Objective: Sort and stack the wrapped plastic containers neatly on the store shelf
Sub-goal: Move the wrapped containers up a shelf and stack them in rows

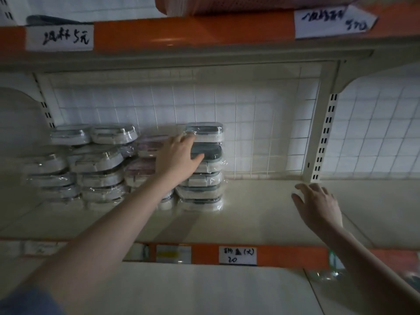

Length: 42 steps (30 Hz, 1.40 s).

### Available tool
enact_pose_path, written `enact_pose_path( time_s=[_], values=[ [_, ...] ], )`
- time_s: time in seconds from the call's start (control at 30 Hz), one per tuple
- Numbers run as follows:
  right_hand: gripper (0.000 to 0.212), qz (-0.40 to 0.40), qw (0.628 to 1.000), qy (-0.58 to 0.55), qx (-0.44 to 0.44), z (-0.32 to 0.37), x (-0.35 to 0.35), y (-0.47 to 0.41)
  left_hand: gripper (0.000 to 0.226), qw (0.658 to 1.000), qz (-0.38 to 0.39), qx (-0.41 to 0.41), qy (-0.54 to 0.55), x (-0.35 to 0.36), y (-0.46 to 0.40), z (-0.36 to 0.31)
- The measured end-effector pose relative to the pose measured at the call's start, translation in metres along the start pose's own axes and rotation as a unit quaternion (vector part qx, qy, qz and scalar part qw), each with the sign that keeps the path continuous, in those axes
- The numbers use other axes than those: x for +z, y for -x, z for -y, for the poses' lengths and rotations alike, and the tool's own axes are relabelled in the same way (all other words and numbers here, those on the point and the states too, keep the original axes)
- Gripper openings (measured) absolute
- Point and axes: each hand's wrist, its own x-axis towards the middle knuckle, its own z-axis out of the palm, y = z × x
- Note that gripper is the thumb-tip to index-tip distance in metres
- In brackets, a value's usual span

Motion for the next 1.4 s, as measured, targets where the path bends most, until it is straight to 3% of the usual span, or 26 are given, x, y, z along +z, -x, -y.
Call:
enact_pose_path(
  time_s=[0.13,0.47,0.83,1.13,1.4],
  values=[
    [0.035,-0.006,1.000,-0.012,-0.008,0.003,-0.002,0.023,0.052,0.999,-0.004,-0.033,0.014,0.005,0.042,-0.010],
    [0.036,-0.056,0.998,-0.011,0.019,-0.028,-0.024,0.113,0.047,0.997,-0.001,-0.026,0.076,0.013,0.134,-0.029],
    [0.030,-0.013,0.996,0.021,0.081,-0.105,-0.052,0.203,0.044,0.992,0.042,-0.002,0.121,0.035,0.210,-0.093],
    [0.039,0.023,0.994,0.020,0.108,-0.241,-0.051,0.232,0.047,0.987,0.064,-0.021,0.146,0.080,0.248,-0.215],
    [0.040,0.086,0.988,0.034,0.124,-0.387,-0.042,0.235,0.051,0.976,0.134,-0.078,0.154,0.133,0.288,-0.353]
  ],
)
